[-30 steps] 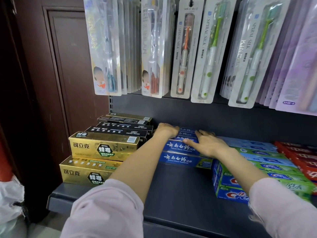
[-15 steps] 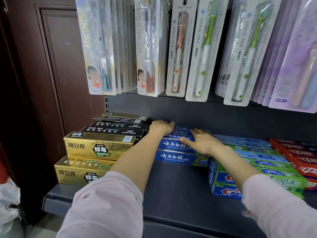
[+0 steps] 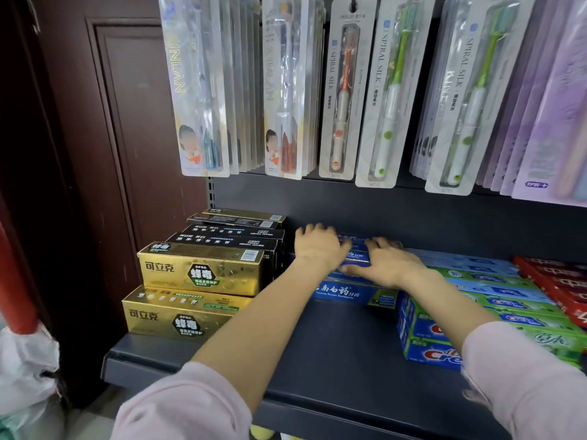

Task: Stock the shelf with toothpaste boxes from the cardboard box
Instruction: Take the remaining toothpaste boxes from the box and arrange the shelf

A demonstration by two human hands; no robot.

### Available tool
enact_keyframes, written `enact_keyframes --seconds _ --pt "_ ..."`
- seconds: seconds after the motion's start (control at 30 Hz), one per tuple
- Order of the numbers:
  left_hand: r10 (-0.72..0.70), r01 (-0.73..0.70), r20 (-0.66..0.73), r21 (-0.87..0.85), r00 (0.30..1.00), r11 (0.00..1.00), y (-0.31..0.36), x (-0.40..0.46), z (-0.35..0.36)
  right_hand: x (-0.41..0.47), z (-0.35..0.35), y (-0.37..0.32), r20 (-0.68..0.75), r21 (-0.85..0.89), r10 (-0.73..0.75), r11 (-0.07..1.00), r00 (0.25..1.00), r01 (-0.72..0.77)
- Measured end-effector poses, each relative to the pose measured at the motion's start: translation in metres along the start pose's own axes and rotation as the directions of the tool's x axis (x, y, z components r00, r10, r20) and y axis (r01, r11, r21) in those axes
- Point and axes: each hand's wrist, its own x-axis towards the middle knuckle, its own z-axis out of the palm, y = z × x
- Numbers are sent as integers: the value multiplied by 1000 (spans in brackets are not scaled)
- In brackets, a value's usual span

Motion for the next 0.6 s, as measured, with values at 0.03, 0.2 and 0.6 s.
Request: enact_keyframes --seconds 0.03,0.2,0.6 --pt "-2 2 -1 0 1000 1000 2 -4 4 0 0 -1 -5 -23 0 1000 1000 0" --pt "-22 13 -122 -75 992 997 8 -26 26 1 2 -4 -12 -41 -2 999 1000 1" --pt "-181 117 -191 -304 965 945 7 -31 27 1 2 -7 -50 -50 -28 998 998 25"
